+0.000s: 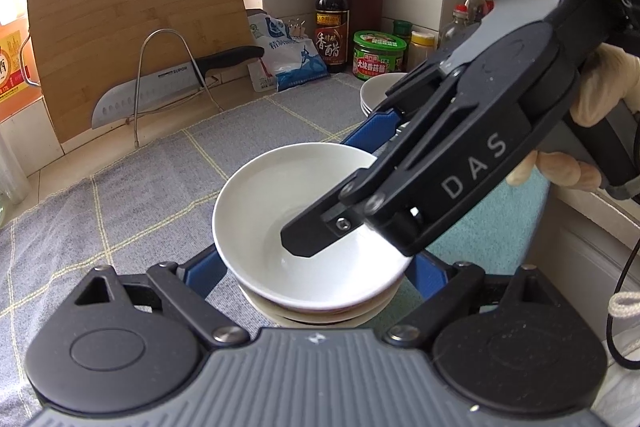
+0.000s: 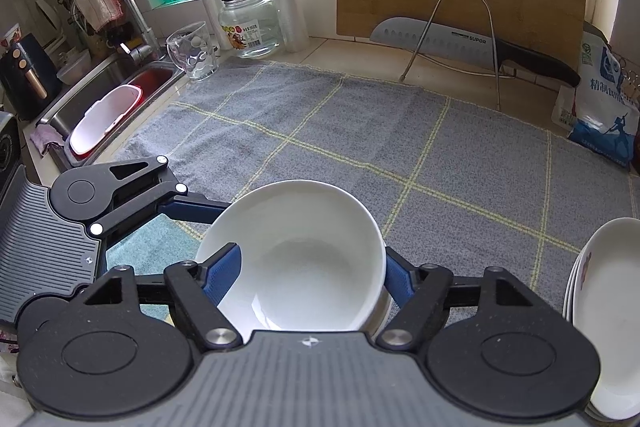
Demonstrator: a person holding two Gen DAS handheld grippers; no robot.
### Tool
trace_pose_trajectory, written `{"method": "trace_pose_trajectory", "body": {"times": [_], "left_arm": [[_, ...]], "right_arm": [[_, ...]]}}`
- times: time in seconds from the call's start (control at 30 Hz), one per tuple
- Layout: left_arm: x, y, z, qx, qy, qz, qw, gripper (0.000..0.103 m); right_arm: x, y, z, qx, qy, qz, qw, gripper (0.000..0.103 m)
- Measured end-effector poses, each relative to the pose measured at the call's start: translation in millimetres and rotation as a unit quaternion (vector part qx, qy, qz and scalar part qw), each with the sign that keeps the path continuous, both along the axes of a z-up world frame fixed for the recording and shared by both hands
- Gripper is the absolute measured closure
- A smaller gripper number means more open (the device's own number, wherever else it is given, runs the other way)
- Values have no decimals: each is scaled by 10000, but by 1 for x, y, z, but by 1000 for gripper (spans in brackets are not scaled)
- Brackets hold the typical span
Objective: Organize plates and bowls
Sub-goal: 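Lower the held bowl onto the bowl stack and open the right tool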
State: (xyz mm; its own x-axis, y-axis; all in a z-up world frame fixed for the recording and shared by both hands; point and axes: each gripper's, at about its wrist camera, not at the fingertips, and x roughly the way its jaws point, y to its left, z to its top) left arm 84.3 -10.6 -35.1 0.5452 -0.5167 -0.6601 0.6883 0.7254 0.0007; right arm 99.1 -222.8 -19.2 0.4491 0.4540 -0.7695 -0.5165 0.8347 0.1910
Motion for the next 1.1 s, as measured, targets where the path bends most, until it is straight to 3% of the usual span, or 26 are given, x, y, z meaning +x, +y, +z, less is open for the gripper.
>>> {"method": "trace_pose_trajectory", "body": {"times": [0.27,0.4,0.8,1.1], "left_arm": [[-1,0,-3,18,64,-55,10000,8],[-3,2,-2,-3,60,-53,10000,8],[-15,14,10,-18,-164,-158,9997,5],[-17,26,8,31,-106,-57,9999,5]], "right_arm": [[-2,3,-1,19,-7,55,10000,14],[-5,5,0,-114,-142,53,9998,1],[-15,-3,7,-194,-379,-5,9991,1],[-26,4,10,-76,-479,169,9987,0]]}}
